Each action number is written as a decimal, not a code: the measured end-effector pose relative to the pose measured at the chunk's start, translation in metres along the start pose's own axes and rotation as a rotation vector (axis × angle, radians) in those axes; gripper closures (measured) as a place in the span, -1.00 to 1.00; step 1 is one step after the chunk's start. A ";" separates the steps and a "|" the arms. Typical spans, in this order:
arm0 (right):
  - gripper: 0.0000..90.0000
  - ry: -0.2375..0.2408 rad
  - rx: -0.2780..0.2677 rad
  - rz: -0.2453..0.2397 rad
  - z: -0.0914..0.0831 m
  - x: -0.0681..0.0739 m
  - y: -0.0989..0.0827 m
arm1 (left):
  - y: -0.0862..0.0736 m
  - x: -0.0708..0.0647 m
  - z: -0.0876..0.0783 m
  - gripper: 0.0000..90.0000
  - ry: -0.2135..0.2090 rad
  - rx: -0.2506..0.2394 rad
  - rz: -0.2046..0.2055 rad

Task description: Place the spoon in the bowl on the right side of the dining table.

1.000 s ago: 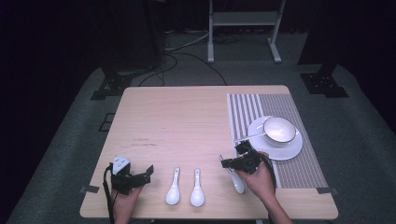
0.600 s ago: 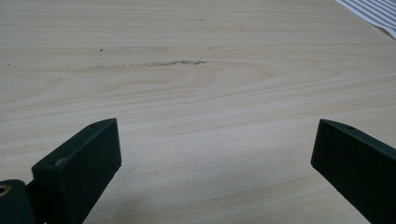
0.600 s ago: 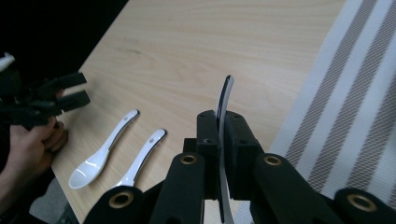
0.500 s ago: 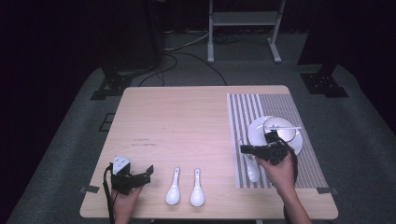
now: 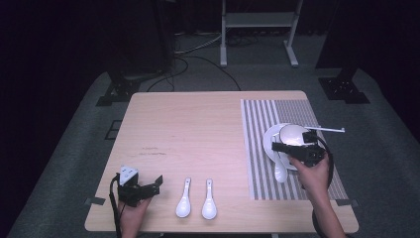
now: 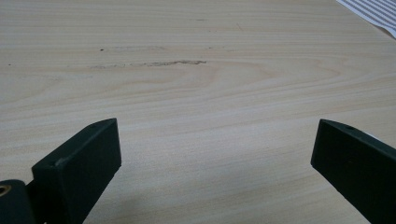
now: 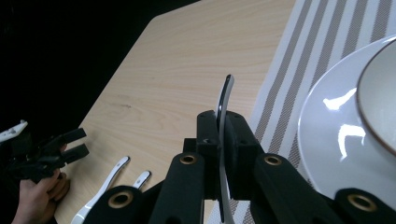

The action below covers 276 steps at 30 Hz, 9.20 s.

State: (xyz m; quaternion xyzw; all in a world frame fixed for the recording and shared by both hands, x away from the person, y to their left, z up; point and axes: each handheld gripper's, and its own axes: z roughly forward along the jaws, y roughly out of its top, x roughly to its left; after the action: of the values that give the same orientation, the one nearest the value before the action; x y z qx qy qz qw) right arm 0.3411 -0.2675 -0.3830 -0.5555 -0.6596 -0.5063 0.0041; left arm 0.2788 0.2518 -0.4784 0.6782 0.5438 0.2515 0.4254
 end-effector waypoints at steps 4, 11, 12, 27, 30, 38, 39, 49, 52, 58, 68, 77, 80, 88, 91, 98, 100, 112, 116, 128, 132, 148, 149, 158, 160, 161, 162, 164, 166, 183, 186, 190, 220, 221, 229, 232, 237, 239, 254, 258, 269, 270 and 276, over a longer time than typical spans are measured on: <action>0.90 -0.001 -0.031 0.024 -0.005 -0.008 0.004 | 0.000 0.000 0.000 -0.99 0.000 -0.001 -0.001; 0.90 -0.029 -0.077 0.060 -0.014 -0.022 0.014 | 0.000 0.000 0.000 -0.99 0.000 0.002 0.001; 0.90 -0.036 -0.084 0.063 -0.015 -0.023 0.016 | 0.000 0.000 0.000 -0.99 0.000 0.002 0.001; 0.89 -0.110 -0.174 0.116 -0.029 -0.047 0.044 | 0.000 0.000 0.000 -0.99 0.001 0.001 0.001; 0.89 -0.114 -0.190 0.133 -0.030 -0.052 0.047 | 0.000 0.000 0.000 -0.99 0.000 0.002 0.001; 0.88 -0.150 -0.251 0.193 -0.034 -0.071 0.053 | 0.000 0.000 0.000 -1.00 0.000 -0.002 0.000; 0.88 -0.154 -0.261 0.195 -0.034 -0.073 0.053 | 0.000 0.000 0.000 -0.99 0.000 -0.002 0.001; 0.87 -0.185 -0.299 0.243 -0.033 -0.090 0.057 | 0.000 0.000 0.000 -0.99 0.001 -0.003 0.002; 0.84 -0.178 -0.305 0.243 -0.031 -0.094 0.057 | 0.000 0.000 0.000 -0.99 0.002 -0.002 0.006; 0.87 -0.201 -0.319 0.267 -0.027 -0.101 0.052 | 0.000 0.000 0.000 -0.99 0.002 0.000 0.005; 0.87 -0.214 -0.328 0.296 -0.022 -0.112 0.042 | 0.000 0.000 0.000 -0.99 0.003 -0.001 0.004; 0.87 -0.219 -0.319 0.304 -0.018 -0.116 0.036 | 0.000 0.000 0.000 -0.99 0.002 -0.001 0.003; 0.86 -0.221 -0.317 0.303 -0.017 -0.117 0.036 | 0.000 0.000 -0.001 -1.00 0.002 0.000 0.005; 0.86 -0.236 -0.303 0.308 -0.018 -0.123 0.032 | 0.000 0.000 0.000 -0.99 0.002 -0.001 0.004; 0.85 -0.242 -0.302 0.304 -0.019 -0.124 0.031 | 0.000 0.000 0.000 -0.99 0.001 -0.002 0.002; 0.84 -0.262 -0.299 0.299 -0.024 -0.127 0.031 | 0.000 0.000 -0.001 -1.00 0.002 -0.001 0.005; 0.83 -0.270 -0.297 0.296 -0.025 -0.128 0.030 | 0.000 0.000 -0.001 -0.99 0.002 0.000 0.005; 0.73 -0.271 -0.290 0.314 -0.026 -0.135 0.024 | 0.000 0.000 -0.001 -0.99 0.001 -0.002 0.003; 0.66 -0.258 -0.290 0.339 -0.026 -0.140 0.020 | 0.000 0.000 0.000 -1.00 0.002 -0.001 0.002; 0.44 -0.181 -0.306 0.341 -0.029 -0.145 0.012 | 0.000 0.000 0.000 -0.99 0.005 0.003 -0.001; 0.42 -0.165 -0.313 0.346 -0.030 -0.147 0.010 | 0.000 0.000 0.000 -0.99 0.005 0.003 -0.003; 0.35 -0.080 -0.351 0.361 -0.044 -0.150 -0.004 | 0.000 0.000 0.000 -0.99 0.012 0.005 0.001; 0.35 -0.074 -0.355 0.365 -0.045 -0.151 -0.005 | 0.000 0.000 0.000 -1.00 0.011 0.003 -0.001; 0.33 -0.027 -0.365 0.367 -0.048 -0.149 -0.014 | 0.000 -0.001 0.000 -0.99 0.012 0.001 0.007; 0.33 -0.016 -0.370 0.365 -0.049 -0.147 -0.016 | 0.000 -0.001 0.000 -1.00 0.012 0.002 0.007; 0.32 -0.011 -0.368 0.363 -0.049 -0.146 -0.016 | 0.000 -0.001 0.000 -1.00 0.011 0.001 0.007; 0.31 -0.005 -0.368 0.359 -0.049 -0.146 -0.017 | 0.000 -0.001 0.000 -0.99 0.011 0.001 0.007; 0.31 -0.001 -0.367 0.354 -0.049 -0.145 -0.017 | 0.000 -0.001 0.000 -1.00 0.011 0.001 0.007; 0.30 0.020 -0.356 0.347 -0.049 -0.141 -0.019 | 0.000 -0.001 0.000 -0.99 0.011 0.002 0.008; 0.11 0.103 -0.328 0.287 -0.054 -0.116 -0.033 | 0.000 -0.001 0.000 -1.00 0.013 0.004 0.013; 0.06 0.114 -0.317 0.267 -0.052 -0.111 -0.037 | 0.000 -0.001 0.000 -1.00 0.012 0.003 0.011; 0.05 0.124 -0.303 0.246 -0.049 -0.104 -0.041 | 0.000 -0.001 0.000 -1.00 0.013 0.004 0.011; -0.06 0.197 -0.275 0.195 -0.043 -0.078 -0.070 | 0.000 -0.001 -0.001 -1.00 0.012 0.002 0.010; -0.06 0.198 -0.273 0.194 -0.043 -0.077 -0.071 | 0.000 -0.001 -0.001 -1.00 0.011 0.003 0.011; -0.07 0.210 -0.257 0.183 -0.040 -0.071 -0.082 | 0.000 -0.001 -0.001 -1.00 0.012 0.003 0.013; -0.08 0.217 -0.247 0.179 -0.038 -0.068 -0.087 | 0.000 -0.001 -0.001 -1.00 0.012 0.003 0.011; -0.08 0.221 -0.238 0.168 -0.038 -0.064 -0.093 | 0.000 -0.001 -0.001 -0.99 0.013 0.003 0.012; -0.08 0.224 -0.234 0.168 -0.038 -0.063 -0.096 | 0.000 -0.001 -0.001 -1.00 0.013 0.003 0.013; -0.08 0.226 -0.205 0.140 -0.034 -0.054 -0.109 | 0.000 -0.001 -0.001 -1.00 0.014 0.004 0.014; -0.08 0.227 -0.198 0.132 -0.033 -0.051 -0.111 | 0.000 -0.001 -0.001 -1.00 0.014 0.003 0.012; -0.09 0.239 -0.185 0.127 -0.031 -0.047 -0.121 | 0.000 -0.001 -0.001 -1.00 0.014 0.003 0.012; -0.09 0.239 -0.185 0.127 -0.031 -0.047 -0.121 | 0.000 -0.001 -0.001 -1.00 0.014 0.003 0.012; -0.10 0.237 -0.179 0.121 -0.031 -0.046 -0.127 | 0.000 -0.001 -0.001 -1.00 0.015 0.004 0.013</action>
State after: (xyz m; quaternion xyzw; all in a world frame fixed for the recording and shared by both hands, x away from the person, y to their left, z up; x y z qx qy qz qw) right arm 0.2479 -0.3056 -0.4776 -0.5287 -0.5719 -0.6240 0.0630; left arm 0.2778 0.2508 -0.4781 0.6808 0.5431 0.2580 0.4184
